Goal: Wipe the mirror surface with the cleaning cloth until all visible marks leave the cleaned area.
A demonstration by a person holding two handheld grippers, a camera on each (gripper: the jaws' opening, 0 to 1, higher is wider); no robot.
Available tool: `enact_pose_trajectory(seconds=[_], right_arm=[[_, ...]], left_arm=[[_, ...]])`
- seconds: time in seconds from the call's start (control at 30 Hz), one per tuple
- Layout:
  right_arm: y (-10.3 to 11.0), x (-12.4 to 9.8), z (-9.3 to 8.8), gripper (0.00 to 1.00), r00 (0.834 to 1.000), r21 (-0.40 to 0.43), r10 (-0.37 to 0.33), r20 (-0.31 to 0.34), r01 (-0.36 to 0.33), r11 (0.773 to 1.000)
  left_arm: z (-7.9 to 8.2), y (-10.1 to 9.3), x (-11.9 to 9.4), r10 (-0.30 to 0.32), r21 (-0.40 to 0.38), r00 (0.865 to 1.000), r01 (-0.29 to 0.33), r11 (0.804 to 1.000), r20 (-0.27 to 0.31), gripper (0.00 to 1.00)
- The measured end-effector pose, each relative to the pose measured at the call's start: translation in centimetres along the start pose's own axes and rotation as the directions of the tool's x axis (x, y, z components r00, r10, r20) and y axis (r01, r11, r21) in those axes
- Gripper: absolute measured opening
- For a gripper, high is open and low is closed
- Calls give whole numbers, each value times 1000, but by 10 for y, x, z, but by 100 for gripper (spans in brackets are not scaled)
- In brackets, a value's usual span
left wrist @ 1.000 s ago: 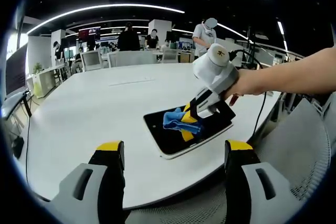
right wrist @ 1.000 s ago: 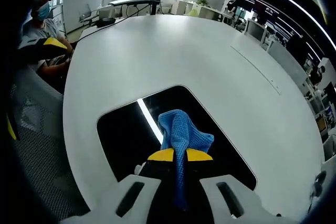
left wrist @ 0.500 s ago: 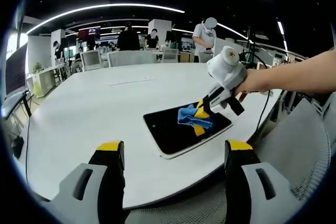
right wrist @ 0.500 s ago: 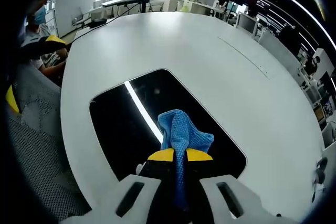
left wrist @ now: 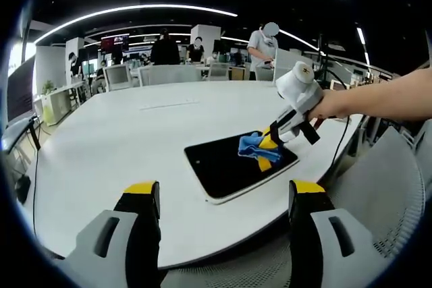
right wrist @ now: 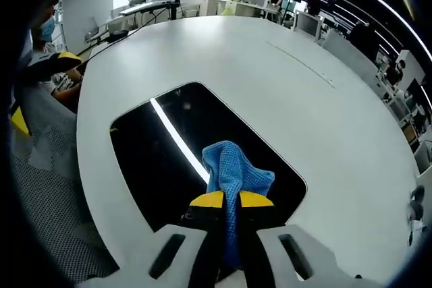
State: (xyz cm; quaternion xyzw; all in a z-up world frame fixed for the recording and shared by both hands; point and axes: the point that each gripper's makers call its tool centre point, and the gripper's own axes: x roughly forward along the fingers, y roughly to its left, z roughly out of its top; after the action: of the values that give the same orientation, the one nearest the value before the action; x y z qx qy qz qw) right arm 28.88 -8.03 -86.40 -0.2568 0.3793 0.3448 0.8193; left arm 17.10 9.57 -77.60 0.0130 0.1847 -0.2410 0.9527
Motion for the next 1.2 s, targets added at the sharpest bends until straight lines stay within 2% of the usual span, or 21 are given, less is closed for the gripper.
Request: enact_pose_trajectory(seconds=[0.4,0.7,1.13,1.2], right_arm=[[-16,-10,-19,0,1000,99,-15,9,14,995],[-22,-16,-28,0,1000,112,-27,5,26,993],[-24,-18,-31,0,999,159,-24,22,20,987],[-24,-18,-31,0,1000,194,-21,23,17,981]], left_arm=[[0,0,0,-1,-1,1000,1,1000,0,77],[0,0,0,-2,-1,1000,2,1000,1,77],[0,0,0,-2,-2,1000,2,1000,1,76],[0,0,0,-3,-1,1000,3,1000,0,76]])
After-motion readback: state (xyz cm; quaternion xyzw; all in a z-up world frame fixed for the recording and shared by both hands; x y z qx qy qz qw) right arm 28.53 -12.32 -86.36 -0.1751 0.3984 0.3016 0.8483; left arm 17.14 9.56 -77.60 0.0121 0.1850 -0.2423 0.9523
